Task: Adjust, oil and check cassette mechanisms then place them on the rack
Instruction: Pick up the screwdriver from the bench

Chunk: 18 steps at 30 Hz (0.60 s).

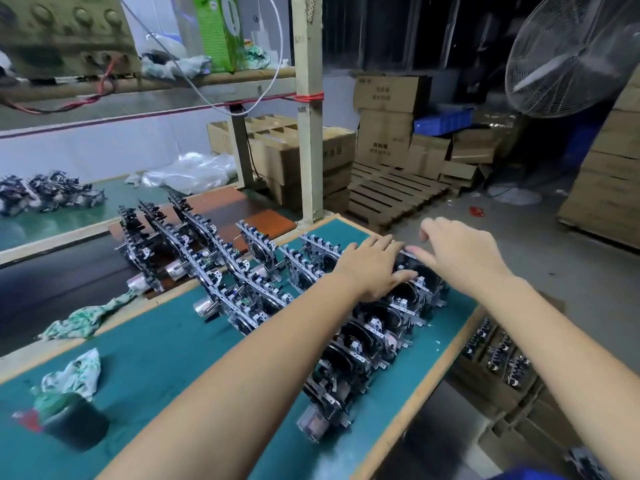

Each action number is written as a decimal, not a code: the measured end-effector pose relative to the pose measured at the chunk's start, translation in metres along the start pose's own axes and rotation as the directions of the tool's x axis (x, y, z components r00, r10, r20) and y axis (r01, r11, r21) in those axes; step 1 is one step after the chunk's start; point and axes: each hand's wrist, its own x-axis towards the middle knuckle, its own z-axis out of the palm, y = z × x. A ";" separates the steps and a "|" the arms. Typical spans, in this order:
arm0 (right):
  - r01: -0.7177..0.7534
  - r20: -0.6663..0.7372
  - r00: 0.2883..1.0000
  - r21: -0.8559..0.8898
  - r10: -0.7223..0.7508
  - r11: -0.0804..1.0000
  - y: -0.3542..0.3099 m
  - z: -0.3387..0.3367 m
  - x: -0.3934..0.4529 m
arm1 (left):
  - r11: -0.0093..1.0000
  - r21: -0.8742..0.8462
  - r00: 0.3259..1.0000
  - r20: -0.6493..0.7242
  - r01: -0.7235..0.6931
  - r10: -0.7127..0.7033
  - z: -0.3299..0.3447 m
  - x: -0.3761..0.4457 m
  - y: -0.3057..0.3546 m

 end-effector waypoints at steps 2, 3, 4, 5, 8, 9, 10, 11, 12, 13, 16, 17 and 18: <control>-0.001 -0.152 0.987 0.310 0.051 0.951 -0.021 -0.023 -0.018 | 0.997 0.071 0.985 -0.166 -0.044 0.055 -0.012 -0.024 -0.002; 0.037 -0.211 0.975 0.448 0.065 0.893 -0.035 -0.032 -0.030 | 0.996 0.070 0.967 -0.245 -0.053 0.068 -0.016 -0.042 -0.005; 0.090 -0.250 0.966 0.554 0.061 0.828 -0.052 -0.041 -0.043 | 0.998 0.038 0.949 -0.310 -0.057 0.066 -0.019 -0.065 -0.010; 0.142 -0.258 0.966 0.635 0.035 0.760 -0.071 -0.050 -0.058 | 0.998 -0.008 0.931 -0.362 -0.061 0.054 -0.020 -0.091 -0.016; 0.269 -0.224 0.963 0.788 -0.149 0.554 -0.132 -0.068 -0.094 | 0.973 -0.232 0.875 -0.470 0.004 -0.115 -0.018 -0.179 -0.038; 0.288 -0.203 0.954 0.826 -0.220 0.485 -0.159 -0.071 -0.103 | 0.945 -0.316 0.856 -0.464 0.077 -0.226 -0.014 -0.213 -0.048; 0.290 -0.185 0.947 0.844 -0.263 0.452 -0.171 -0.073 -0.109 | 0.919 -0.376 0.845 -0.447 0.120 -0.293 -0.012 -0.228 -0.054; 0.309 -0.174 0.927 0.855 -0.331 0.417 -0.194 -0.074 -0.116 | 0.892 -0.408 0.831 -0.415 0.195 -0.371 -0.007 -0.255 -0.063; 0.349 -0.178 0.894 0.852 -0.411 0.391 -0.220 -0.073 -0.124 | 0.859 -0.434 0.806 -0.386 0.271 -0.449 -0.001 -0.284 -0.071; 0.381 -0.172 0.859 0.845 -0.482 0.377 -0.244 -0.073 -0.131 | 0.823 -0.456 0.776 -0.359 0.338 -0.518 0.006 -0.311 -0.080; 0.460 -0.138 0.710 0.834 -0.691 0.306 -0.314 -0.070 -0.152 | 0.701 -0.489 0.658 -0.296 0.519 -0.693 0.029 -0.396 -0.098; 0.488 -0.141 0.656 0.828 -0.742 0.274 -0.336 -0.069 -0.160 | 0.658 -0.495 0.618 -0.272 0.567 -0.737 0.037 -0.424 -0.101; 0.504 -0.140 0.613 0.827 -0.777 0.249 -0.358 -0.069 -0.167 | 0.620 -0.499 0.579 -0.257 0.606 -0.774 0.043 -0.451 -0.103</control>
